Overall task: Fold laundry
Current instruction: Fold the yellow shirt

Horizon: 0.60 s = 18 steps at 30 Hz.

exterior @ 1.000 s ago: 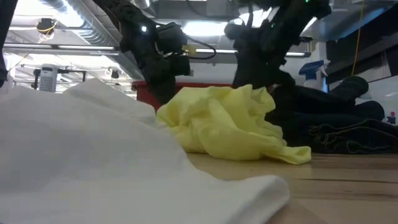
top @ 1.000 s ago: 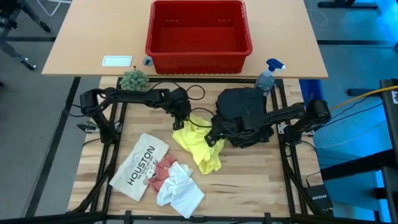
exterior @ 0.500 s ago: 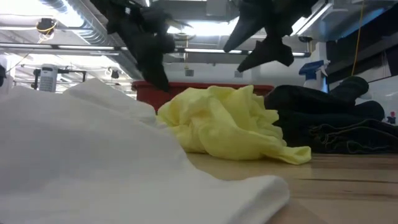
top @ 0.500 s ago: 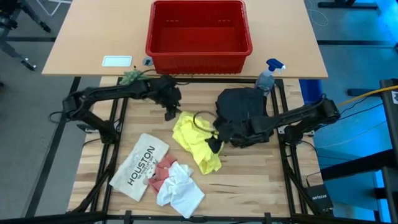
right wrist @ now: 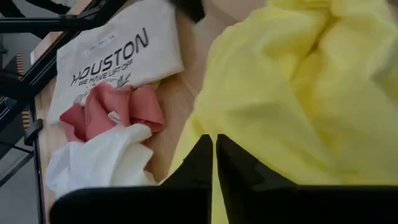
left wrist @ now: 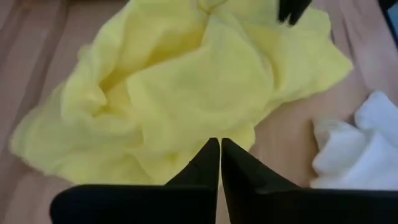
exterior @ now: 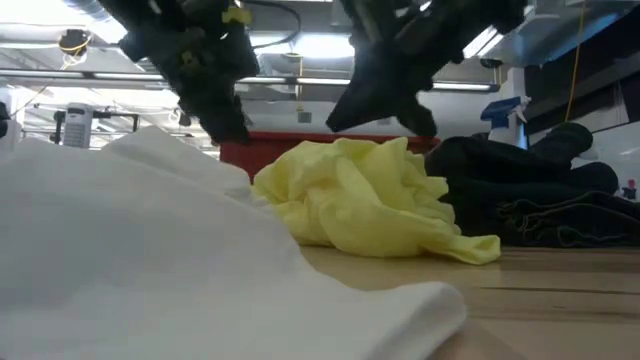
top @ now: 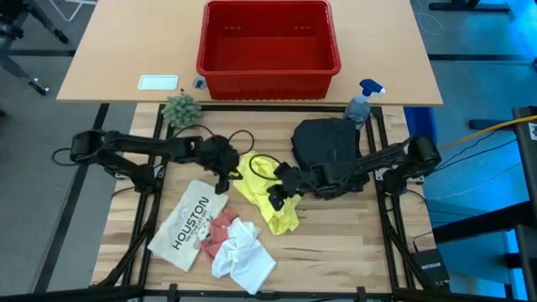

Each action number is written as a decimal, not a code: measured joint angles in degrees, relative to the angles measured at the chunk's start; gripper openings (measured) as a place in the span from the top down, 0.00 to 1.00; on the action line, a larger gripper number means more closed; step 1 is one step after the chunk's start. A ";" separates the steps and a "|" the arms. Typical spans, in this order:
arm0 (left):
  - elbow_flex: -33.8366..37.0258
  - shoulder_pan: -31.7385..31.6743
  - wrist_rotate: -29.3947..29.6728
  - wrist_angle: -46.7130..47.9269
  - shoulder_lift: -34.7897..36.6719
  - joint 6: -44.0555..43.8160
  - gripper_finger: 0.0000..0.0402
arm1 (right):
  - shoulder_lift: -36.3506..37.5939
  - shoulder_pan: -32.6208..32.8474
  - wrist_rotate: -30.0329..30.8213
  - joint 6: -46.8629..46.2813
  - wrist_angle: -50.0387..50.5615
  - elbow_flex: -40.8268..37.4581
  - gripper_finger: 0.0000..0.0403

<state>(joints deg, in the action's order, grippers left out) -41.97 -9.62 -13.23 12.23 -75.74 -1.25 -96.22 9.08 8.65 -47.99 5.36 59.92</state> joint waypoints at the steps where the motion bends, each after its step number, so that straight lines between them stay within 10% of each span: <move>1: 1.07 0.20 0.57 -1.53 -0.05 -0.27 0.99 | -0.29 -0.69 -0.90 0.01 -0.02 0.00 0.96; 18: 5.11 3.00 3.92 -14.86 -12.69 -4.77 1.00 | -4.73 -3.83 -12.64 3.40 -4.71 0.23 1.00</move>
<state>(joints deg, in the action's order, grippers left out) -36.86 -6.61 -9.31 -2.64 -88.43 -6.02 -100.95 5.25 -3.99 -44.59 0.65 60.15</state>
